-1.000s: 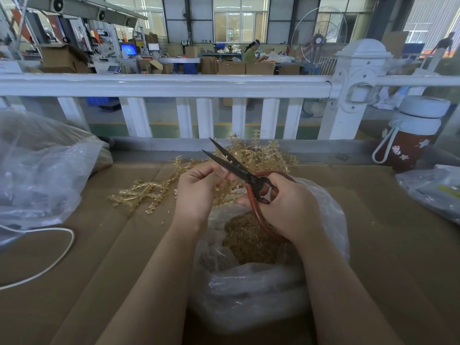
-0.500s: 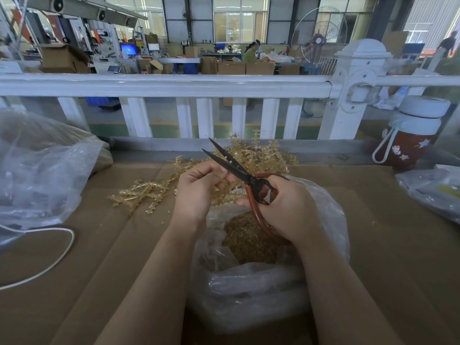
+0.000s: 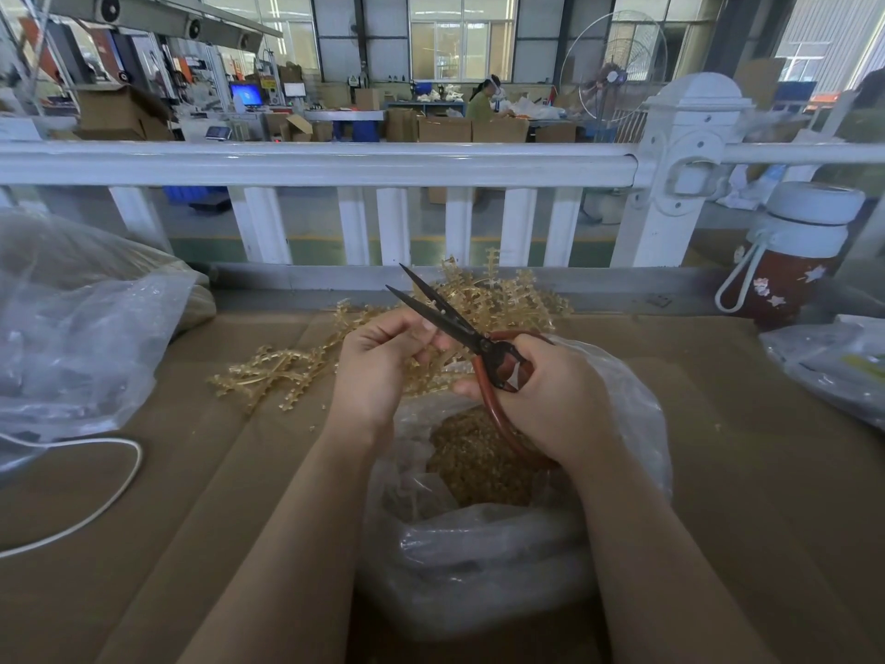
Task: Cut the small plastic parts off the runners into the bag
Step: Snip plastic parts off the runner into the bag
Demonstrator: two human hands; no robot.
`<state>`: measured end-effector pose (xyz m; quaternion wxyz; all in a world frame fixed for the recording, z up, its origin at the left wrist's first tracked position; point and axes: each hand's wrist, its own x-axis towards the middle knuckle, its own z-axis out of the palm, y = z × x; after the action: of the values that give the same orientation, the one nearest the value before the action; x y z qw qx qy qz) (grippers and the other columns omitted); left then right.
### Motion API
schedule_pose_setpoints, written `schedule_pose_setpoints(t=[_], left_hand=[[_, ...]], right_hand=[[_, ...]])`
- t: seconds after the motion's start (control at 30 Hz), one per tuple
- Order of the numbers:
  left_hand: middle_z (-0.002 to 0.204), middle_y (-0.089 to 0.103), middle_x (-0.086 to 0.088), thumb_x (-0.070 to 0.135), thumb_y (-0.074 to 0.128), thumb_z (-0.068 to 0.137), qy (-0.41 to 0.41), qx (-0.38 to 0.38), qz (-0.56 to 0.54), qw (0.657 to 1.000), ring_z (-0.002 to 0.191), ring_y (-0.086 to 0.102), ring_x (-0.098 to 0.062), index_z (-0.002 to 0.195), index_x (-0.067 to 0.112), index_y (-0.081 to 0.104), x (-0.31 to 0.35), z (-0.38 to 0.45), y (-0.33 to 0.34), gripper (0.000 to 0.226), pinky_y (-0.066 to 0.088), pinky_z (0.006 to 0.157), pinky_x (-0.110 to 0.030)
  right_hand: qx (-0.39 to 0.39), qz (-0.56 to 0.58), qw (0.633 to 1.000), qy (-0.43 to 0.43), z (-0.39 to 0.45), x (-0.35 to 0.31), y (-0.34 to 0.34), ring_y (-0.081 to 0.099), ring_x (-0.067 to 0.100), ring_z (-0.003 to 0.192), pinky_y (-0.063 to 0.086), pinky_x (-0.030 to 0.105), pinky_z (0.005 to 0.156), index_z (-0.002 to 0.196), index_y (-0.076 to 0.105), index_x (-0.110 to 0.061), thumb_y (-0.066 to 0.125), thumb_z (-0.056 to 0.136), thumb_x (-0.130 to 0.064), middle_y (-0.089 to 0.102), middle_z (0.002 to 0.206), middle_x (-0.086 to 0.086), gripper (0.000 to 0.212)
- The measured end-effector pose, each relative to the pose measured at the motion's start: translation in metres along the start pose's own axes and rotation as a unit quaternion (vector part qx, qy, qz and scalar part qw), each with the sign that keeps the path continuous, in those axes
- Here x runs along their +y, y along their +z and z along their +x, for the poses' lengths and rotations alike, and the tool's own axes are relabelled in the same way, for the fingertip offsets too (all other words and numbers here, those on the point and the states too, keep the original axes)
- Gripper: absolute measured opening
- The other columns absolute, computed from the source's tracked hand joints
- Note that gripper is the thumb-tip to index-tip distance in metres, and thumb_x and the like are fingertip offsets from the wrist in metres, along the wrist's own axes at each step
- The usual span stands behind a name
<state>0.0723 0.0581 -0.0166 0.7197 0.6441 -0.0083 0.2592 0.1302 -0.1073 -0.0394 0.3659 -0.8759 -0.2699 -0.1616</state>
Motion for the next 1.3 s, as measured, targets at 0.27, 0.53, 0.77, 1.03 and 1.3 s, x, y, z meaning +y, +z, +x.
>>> schedule_pose_setpoints(t=[0.27,0.53,0.77,1.03,1.3], left_hand=[[0.07,0.066,-0.002,0.006,0.058,0.095,0.007,-0.002,0.005,1.0,0.067,0.05,-0.011,0.081,0.007,0.071,-0.0032,0.0016,-0.0032,0.019,0.044,0.063,-0.016],[0.07,0.064,-0.003,0.003,0.058,0.095,0.045,-0.015,0.04,0.998,0.065,0.051,-0.01,0.082,-0.004,0.067,-0.0044,0.0019,-0.0032,0.017,0.04,0.067,-0.025],[0.069,0.063,-0.002,0.001,0.058,0.095,0.053,-0.015,0.051,0.997,0.067,0.052,-0.012,0.086,-0.008,0.067,-0.0055,0.0026,-0.0047,0.016,0.041,0.07,-0.026],[0.068,0.063,-0.002,0.004,0.058,0.095,0.053,-0.016,0.035,0.998,0.065,0.051,-0.011,0.079,-0.003,0.066,-0.0043,0.002,-0.0043,0.018,0.044,0.066,-0.02],[0.068,0.069,-0.003,0.007,0.062,0.094,0.002,0.045,-0.007,0.999,0.059,0.053,-0.01,0.081,0.001,0.071,-0.0052,0.0055,-0.0029,0.017,0.047,0.06,-0.017]], right_hand=[[-0.006,0.008,1.0,0.007,-0.0001,-0.0013,-0.0005,0.056,-0.005,0.07,0.037,0.011,0.057,0.091,0.068,-0.034,0.069,0.067,-0.08,0.062,0.073,-0.021,0.052],[0.007,0.01,1.0,-0.003,0.0004,-0.0033,-0.0013,0.054,-0.015,0.072,0.03,0.006,0.053,0.086,0.058,-0.044,0.052,0.058,-0.093,0.056,0.069,-0.028,0.056],[0.011,0.029,0.999,-0.013,0.0,-0.0014,-0.0002,0.053,-0.016,0.08,0.039,0.007,0.055,0.075,0.055,-0.043,0.056,0.06,-0.09,0.054,0.063,-0.024,0.05],[0.013,0.051,0.999,-0.008,-0.0001,-0.0037,-0.0006,0.055,-0.013,0.075,0.035,0.01,0.05,0.067,0.05,-0.043,0.051,0.057,-0.095,0.058,0.066,-0.029,0.053],[0.015,0.179,0.982,0.067,0.0035,0.0,0.001,0.066,-0.001,0.07,0.054,0.025,0.06,0.078,0.071,-0.033,0.071,0.057,-0.082,0.07,0.075,-0.023,0.053]])
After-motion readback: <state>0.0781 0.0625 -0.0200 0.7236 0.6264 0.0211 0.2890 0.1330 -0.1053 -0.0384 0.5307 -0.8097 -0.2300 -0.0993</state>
